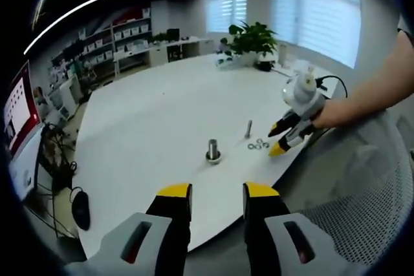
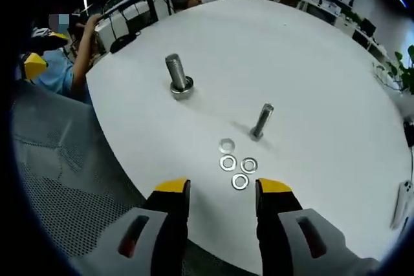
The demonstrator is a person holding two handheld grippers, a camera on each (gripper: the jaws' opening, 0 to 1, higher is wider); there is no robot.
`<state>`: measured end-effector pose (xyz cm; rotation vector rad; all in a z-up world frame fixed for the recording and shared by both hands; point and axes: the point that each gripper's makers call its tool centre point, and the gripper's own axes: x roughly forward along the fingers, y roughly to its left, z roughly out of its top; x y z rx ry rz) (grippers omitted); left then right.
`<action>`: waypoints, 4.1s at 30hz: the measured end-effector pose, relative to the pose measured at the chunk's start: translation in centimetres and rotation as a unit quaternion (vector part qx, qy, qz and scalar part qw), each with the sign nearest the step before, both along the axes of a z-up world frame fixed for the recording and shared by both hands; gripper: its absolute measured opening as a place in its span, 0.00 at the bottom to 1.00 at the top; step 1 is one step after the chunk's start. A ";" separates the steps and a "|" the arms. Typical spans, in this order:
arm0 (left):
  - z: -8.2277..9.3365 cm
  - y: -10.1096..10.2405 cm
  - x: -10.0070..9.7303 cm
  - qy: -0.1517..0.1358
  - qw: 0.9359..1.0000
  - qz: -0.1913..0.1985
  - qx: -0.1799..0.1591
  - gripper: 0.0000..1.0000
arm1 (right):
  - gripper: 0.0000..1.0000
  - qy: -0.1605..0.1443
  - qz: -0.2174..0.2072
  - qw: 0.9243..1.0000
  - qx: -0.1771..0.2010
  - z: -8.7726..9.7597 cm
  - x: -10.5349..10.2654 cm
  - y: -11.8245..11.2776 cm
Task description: Place the washer onto the threaded stud by aligning its center hole with the stud, sliding it down to the base, and recovering from edge contact or off-axis alignment until the washer reaches the visible bottom stop.
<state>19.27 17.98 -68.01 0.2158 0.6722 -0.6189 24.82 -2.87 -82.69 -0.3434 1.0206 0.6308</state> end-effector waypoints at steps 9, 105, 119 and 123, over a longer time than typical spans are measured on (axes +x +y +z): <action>0.1 0.0 0.0 0.001 1.000 0.000 -0.001 0.27 | 0.32 0.017 -0.005 1.000 -0.001 -0.8 -0.2 -0.4; 0.1 0.7 0.4 -0.001 1.000 0.016 0.004 0.26 | 0.13 0.021 0.110 0.990 -0.085 -1.4 0.3 -0.6; 0.1 0.8 0.4 -0.003 1.000 0.016 0.007 0.26 | 0.13 0.023 0.079 0.994 -0.066 -0.4 0.5 -1.2; 0.1 0.8 0.3 -0.003 1.000 0.014 0.008 0.26 | 0.13 0.019 0.067 0.996 -0.057 0.5 0.8 -1.6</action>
